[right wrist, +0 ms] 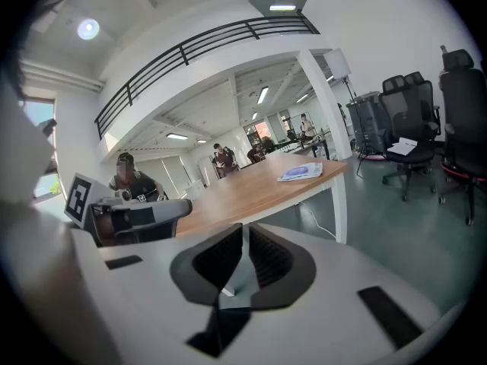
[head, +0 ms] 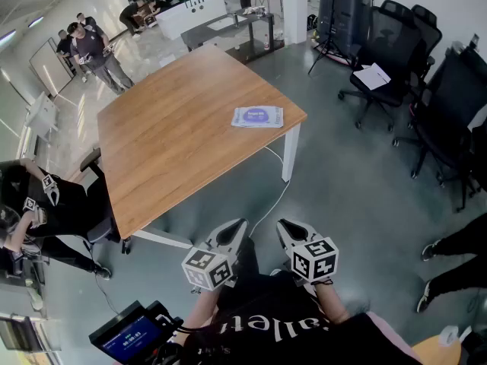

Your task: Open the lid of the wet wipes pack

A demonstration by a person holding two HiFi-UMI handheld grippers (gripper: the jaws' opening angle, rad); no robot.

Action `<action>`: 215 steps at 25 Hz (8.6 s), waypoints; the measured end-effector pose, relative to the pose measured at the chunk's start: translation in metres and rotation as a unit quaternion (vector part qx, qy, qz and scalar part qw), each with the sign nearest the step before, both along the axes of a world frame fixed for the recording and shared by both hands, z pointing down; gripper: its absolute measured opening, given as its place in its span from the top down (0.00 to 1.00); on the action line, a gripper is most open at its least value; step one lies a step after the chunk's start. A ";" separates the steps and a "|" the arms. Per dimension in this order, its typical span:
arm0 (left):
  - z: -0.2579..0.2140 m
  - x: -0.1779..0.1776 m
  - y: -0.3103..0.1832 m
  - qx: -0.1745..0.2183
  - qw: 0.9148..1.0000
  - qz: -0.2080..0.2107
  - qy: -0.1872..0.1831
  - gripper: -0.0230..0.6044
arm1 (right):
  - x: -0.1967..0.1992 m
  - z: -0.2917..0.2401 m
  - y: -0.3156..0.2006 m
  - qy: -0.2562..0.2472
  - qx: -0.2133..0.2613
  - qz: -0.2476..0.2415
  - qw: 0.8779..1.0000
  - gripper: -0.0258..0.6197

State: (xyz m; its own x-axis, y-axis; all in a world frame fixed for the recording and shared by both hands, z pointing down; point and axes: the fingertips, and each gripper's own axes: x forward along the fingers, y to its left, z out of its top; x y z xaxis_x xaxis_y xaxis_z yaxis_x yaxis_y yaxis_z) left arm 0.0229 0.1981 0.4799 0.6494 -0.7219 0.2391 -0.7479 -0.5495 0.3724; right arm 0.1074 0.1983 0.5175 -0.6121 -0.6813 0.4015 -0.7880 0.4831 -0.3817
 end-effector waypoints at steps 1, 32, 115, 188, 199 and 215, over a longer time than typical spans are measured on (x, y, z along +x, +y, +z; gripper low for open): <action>0.000 -0.001 -0.002 -0.001 1.000 -0.002 0.000 0.96 | 0.000 0.000 -0.002 0.000 -0.001 0.000 1.000 0.91; 0.021 -0.122 -0.267 -0.035 0.997 0.073 0.015 0.96 | -0.109 0.015 -0.237 0.022 -0.040 0.089 0.995 0.91; 0.193 -0.023 -0.492 -0.119 0.931 0.221 -0.266 0.70 | -0.090 0.139 -0.478 0.506 0.182 -0.382 0.752 0.78; 0.116 -0.034 -0.458 -0.080 0.965 0.179 -0.173 0.77 | -0.038 0.051 -0.486 0.180 -0.006 -0.028 0.983 0.89; 0.034 -0.075 -0.379 -0.021 0.986 0.155 -0.065 0.96 | -0.088 0.021 -0.401 0.139 0.000 0.018 0.990 0.89; 0.018 -0.114 -0.262 -0.026 0.977 0.213 -0.017 0.96 | -0.121 0.016 -0.248 0.074 -0.020 0.130 0.989 0.89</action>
State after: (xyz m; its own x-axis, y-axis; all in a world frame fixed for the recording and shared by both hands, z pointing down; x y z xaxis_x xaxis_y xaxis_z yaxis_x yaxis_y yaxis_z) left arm -0.0906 -0.0641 0.4976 0.8788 -0.3748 0.2954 -0.4688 -0.7938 0.3875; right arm -0.0139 -0.0493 0.5337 -0.3514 -0.7895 0.5031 -0.9320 0.2438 -0.2683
